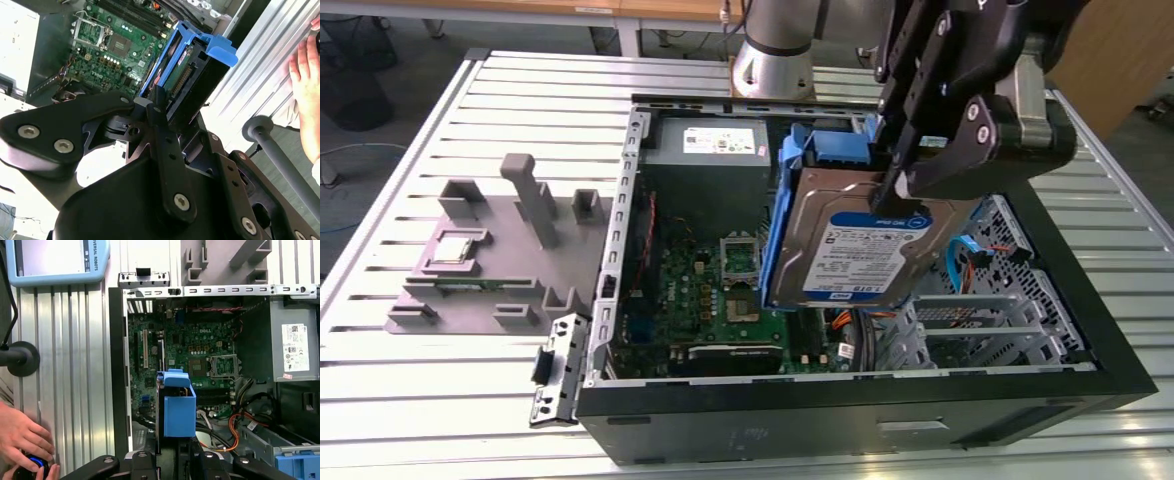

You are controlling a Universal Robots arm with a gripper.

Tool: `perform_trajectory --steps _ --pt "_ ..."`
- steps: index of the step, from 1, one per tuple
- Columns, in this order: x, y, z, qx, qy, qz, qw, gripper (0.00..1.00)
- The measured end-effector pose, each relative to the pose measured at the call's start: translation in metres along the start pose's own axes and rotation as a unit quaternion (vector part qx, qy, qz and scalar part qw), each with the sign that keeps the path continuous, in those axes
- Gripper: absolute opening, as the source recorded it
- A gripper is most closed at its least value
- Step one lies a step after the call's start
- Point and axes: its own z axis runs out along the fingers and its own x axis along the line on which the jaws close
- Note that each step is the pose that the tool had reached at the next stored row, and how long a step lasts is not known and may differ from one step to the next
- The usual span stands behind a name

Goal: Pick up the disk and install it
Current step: 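Insert the disk into the insertion slot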

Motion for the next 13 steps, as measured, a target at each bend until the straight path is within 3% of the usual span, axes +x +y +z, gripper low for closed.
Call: perform_trajectory --steps 13 --pt "-0.0013 -0.0240 -0.0004 -0.0003 0.0000 0.000 1.0000 0.35"
